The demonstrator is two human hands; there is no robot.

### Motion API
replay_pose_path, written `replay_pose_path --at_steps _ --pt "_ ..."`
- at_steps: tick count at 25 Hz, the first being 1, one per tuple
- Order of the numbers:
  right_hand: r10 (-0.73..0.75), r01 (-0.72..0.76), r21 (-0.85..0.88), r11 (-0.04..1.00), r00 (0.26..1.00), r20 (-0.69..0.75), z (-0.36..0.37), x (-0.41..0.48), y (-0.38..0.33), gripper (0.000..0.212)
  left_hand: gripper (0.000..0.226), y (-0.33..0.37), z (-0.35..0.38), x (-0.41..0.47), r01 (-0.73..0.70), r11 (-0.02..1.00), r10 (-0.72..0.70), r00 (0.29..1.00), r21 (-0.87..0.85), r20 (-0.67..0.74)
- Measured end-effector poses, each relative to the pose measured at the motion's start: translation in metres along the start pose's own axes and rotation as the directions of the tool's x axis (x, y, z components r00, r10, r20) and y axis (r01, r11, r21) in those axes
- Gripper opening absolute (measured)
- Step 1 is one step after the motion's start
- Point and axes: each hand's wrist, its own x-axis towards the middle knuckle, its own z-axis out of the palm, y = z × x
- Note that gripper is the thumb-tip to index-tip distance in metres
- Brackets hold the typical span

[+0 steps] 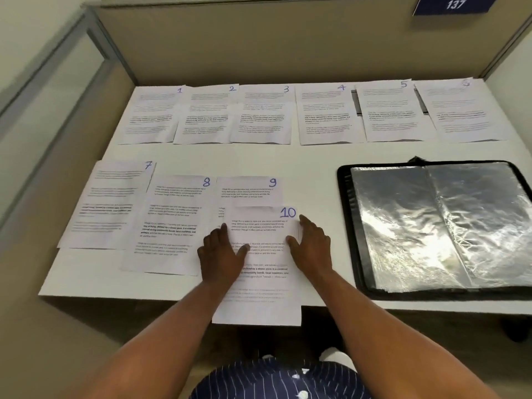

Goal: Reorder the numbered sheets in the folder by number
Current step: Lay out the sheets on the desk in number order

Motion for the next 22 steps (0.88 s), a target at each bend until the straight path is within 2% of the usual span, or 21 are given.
replay_pose_path --at_steps 3,5,9,13,16,18,20,22 --pt "0.180 -0.171 0.293 0.941 0.984 -0.005 0.008 0.011 -0.021 0.072 0.084 -0.003 0.001 0.002 0.001 1.000 -0.001 1.000 -0.022 0.003" --pt "0.257 -0.228 0.433 0.872 0.966 -0.009 0.008 0.014 -0.027 0.066 0.084 -0.002 0.001 0.001 0.002 0.999 -0.002 1.000 -0.041 -0.005" --pt "0.335 -0.223 0.562 0.796 0.937 -0.102 -0.008 0.017 -0.019 0.045 0.079 0.001 -0.007 0.010 -0.047 0.993 0.041 0.998 -0.111 -0.057" --pt "0.408 -0.217 0.595 0.774 0.889 -0.206 -0.034 0.026 0.012 0.040 0.083 0.007 -0.013 0.023 -0.176 0.980 0.184 0.979 -0.097 0.085" --pt "0.385 -0.215 0.541 0.813 0.895 -0.224 -0.050 0.039 0.024 0.045 0.086 0.005 -0.012 0.026 -0.240 0.971 0.233 0.944 0.001 0.233" --pt "0.323 -0.185 0.466 0.866 0.917 -0.236 -0.055 0.046 0.025 0.052 0.086 0.003 -0.009 0.025 -0.244 0.968 0.219 0.934 0.058 0.284" --pt "0.191 -0.113 0.292 0.950 0.948 -0.253 -0.053 0.047 0.027 0.062 0.086 0.002 -0.007 0.023 -0.238 0.968 0.211 0.941 0.074 0.264" --pt "-0.032 0.031 -0.010 0.999 0.982 -0.185 -0.042 0.042 0.032 0.072 0.085 0.002 -0.005 0.022 -0.250 0.965 0.226 0.945 0.079 0.234"
